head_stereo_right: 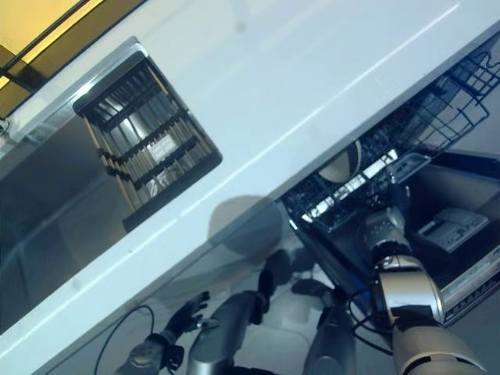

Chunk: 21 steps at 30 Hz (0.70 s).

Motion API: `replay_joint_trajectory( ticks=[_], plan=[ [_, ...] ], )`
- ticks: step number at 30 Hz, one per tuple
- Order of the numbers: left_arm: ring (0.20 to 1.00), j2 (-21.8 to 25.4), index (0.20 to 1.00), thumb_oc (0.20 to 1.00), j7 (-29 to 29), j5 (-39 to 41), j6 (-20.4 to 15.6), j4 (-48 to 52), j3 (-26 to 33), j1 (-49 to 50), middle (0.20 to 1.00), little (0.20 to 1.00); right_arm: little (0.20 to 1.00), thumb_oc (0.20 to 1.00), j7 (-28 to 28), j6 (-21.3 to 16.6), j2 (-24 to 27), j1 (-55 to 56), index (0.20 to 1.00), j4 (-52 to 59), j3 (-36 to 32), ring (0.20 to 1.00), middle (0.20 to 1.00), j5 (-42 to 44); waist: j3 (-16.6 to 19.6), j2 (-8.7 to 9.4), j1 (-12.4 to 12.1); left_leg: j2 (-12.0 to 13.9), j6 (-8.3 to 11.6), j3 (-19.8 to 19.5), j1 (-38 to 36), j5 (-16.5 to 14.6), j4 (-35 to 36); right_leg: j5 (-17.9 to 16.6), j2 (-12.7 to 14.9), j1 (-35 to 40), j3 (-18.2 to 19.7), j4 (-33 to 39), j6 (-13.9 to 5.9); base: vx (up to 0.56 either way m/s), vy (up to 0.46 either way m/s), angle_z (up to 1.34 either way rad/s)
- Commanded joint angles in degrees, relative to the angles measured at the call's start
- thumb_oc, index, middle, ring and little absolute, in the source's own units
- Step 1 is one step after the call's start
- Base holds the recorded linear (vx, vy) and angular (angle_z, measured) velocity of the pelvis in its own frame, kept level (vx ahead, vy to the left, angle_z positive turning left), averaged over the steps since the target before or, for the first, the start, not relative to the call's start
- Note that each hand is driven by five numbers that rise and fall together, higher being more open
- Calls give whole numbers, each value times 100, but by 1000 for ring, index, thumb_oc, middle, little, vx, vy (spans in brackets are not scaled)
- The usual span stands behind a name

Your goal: Pick up plates and place into dishwasher.

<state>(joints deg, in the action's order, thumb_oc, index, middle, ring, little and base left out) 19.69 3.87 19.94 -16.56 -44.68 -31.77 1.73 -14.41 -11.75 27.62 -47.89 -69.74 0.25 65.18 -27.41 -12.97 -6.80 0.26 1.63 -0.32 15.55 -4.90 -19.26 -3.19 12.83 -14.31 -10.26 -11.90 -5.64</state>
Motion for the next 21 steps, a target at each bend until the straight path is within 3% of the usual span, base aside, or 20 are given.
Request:
replay_joint_trajectory(
  ticks=[1,5,21],
  plan=[
    [1000,414,1000,1000,-86,93,-12,219,-130,265,1000,1000,1000,1000,213,-201,54,-839,1000,786,260,1000,1000,57,56,225,-122,126,183,8,560,287,-207,501,71,382,-17,-279,33,10,24,5],
    [1000,424,1000,1000,-109,118,-21,244,-108,266,1000,1000,1000,1000,185,-233,26,-938,1000,843,364,1000,1000,-219,27,226,-181,88,160,-20,583,291,-202,509,89,366,-61,-300,33,8,28,6],
    [1000,560,1000,1000,29,95,-6,279,141,268,1000,1000,1000,1000,634,-245,-3,-1179,1000,1124,586,1000,1000,-2,-19,325,-448,-8,122,-134,542,339,-41,530,117,497,-331,-251,23,-3,5,10]
  ],
)
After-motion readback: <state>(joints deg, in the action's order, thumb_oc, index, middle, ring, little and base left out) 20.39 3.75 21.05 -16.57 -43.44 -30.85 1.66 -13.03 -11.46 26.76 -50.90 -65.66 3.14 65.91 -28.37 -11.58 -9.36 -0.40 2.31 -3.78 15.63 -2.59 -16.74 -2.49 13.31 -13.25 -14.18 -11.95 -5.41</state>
